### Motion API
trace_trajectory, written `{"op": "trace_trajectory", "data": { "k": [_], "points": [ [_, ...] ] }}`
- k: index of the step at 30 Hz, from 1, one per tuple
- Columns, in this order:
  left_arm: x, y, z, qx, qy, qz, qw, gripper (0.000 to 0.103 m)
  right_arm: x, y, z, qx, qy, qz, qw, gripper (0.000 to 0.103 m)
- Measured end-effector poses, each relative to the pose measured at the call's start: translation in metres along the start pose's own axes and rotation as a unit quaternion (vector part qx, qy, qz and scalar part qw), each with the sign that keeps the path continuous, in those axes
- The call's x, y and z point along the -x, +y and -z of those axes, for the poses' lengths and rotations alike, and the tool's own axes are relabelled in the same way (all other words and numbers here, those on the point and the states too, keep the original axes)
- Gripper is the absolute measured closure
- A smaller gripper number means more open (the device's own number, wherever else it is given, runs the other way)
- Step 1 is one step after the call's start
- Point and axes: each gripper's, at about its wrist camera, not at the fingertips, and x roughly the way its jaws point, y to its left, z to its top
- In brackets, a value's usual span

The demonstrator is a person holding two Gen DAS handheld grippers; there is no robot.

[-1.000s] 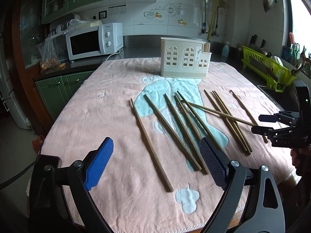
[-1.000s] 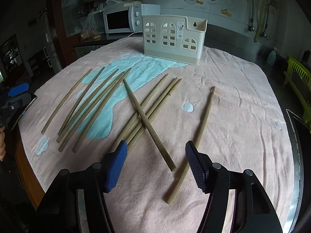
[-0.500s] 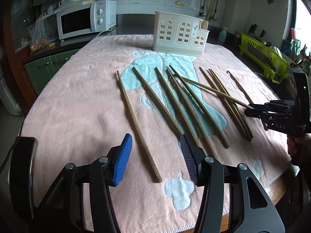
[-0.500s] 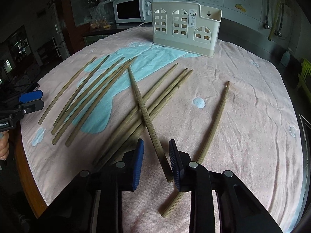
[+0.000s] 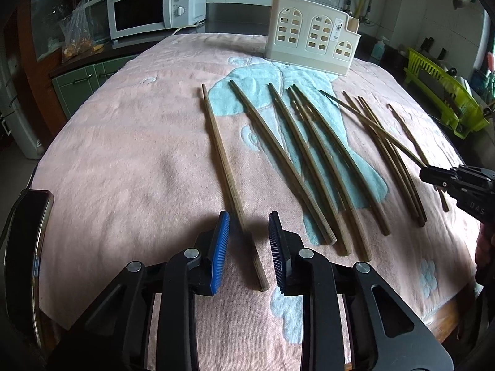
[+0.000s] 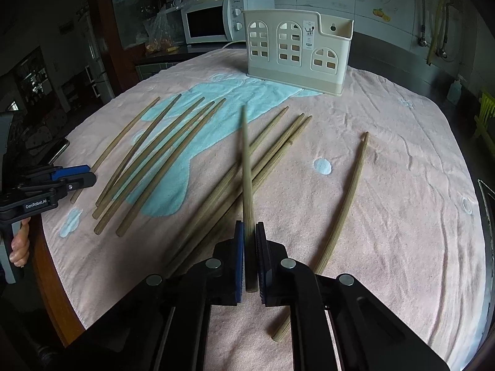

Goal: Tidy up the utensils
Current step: 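Lower the right tool and grasp one bamboo chopstick while the left tool grasps another, then lift the held chopsticks upright toward the cream utensil holder with both tools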

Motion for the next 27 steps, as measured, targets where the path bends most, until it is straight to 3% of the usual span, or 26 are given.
{"op": "trace_trajectory", "data": {
  "k": [6,14,27],
  "points": [
    [0.000,-0.005,0.001,-0.015,-0.001,-0.038,0.9992,0.090,0.006,0.005,0.002,-0.013,-0.009,0.000,1.000,0.096],
    [0.010,0.004,-0.007,-0.009,-0.013,-0.023,0.9996,0.096,0.031,0.014,-0.006,-0.021,-0.044,-0.002,0.999,0.096],
    [0.052,0.024,-0.037,-0.006,-0.099,0.002,0.9951,0.097,0.070,0.029,-0.036,-0.043,-0.109,-0.004,0.993,0.096]
  ]
}}
